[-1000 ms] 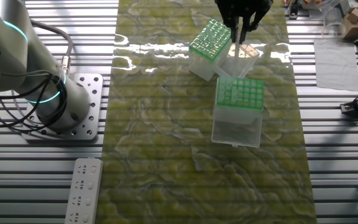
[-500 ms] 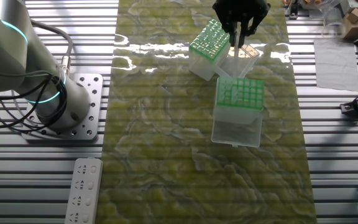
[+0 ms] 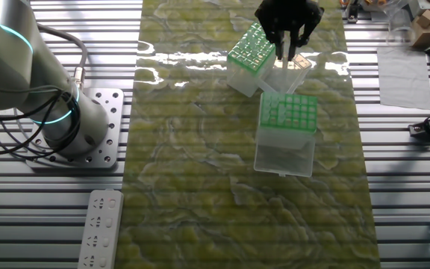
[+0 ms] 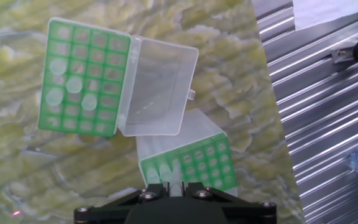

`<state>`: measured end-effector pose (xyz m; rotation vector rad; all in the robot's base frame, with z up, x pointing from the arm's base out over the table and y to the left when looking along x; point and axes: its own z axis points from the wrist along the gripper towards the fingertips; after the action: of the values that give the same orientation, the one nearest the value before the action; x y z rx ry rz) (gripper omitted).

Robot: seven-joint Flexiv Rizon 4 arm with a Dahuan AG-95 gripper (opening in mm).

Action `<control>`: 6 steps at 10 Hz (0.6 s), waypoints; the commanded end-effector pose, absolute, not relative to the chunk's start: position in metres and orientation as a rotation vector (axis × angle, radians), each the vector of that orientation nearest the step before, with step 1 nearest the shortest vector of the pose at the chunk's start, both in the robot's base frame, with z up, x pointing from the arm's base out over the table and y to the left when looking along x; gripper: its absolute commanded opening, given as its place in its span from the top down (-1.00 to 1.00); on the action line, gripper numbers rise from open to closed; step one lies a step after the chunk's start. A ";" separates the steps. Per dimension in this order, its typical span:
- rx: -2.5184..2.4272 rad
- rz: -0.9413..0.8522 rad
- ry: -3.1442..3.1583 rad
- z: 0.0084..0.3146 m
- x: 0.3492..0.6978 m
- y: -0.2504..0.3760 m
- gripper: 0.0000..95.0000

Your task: Transfer all large pipette tips from one holder to another

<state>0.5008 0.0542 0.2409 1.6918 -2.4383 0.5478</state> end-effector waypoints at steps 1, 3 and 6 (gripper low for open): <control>1.681 0.532 -2.454 0.241 0.501 0.055 0.20; 1.442 0.357 -2.637 0.243 0.501 0.057 0.20; 1.006 0.059 -2.906 0.231 0.495 0.072 0.20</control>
<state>0.4980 0.0643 0.2368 1.5147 -2.6109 0.3884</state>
